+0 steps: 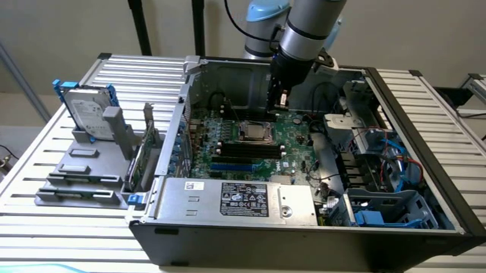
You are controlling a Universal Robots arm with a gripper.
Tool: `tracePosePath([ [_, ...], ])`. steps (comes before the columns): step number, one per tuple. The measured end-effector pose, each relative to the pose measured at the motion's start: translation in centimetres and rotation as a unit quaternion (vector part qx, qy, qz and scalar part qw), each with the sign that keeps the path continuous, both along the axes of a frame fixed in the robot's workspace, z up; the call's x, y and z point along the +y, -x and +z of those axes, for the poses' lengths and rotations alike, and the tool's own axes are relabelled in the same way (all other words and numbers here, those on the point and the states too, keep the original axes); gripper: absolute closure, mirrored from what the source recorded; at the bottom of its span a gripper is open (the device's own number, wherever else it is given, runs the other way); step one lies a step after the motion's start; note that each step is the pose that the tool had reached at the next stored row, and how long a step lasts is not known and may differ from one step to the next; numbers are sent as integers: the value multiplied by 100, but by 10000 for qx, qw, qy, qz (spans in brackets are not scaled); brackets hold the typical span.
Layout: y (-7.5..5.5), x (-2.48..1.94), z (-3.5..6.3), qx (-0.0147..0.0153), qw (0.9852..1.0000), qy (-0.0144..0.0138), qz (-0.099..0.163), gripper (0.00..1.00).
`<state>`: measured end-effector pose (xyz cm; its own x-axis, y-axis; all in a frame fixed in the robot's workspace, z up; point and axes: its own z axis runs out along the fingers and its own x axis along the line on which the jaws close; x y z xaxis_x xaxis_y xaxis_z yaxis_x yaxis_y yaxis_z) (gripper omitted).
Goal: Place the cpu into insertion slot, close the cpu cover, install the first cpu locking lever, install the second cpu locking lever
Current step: 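Close the cpu cover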
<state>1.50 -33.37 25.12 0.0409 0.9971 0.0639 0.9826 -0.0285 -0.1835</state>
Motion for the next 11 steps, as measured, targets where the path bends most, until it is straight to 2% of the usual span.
tracePosePath([
  [3, 19, -2, -1, 133, 9999, 1, 10, 89],
  [6, 36, -7, -5, 240, 9997, 1, 25, 89],
  [9, 54, -20, -18, 312, 9995, 2, 48, 89],
  [11, 78, -36, -38, 335, 9994, 0, 57, 89],
])
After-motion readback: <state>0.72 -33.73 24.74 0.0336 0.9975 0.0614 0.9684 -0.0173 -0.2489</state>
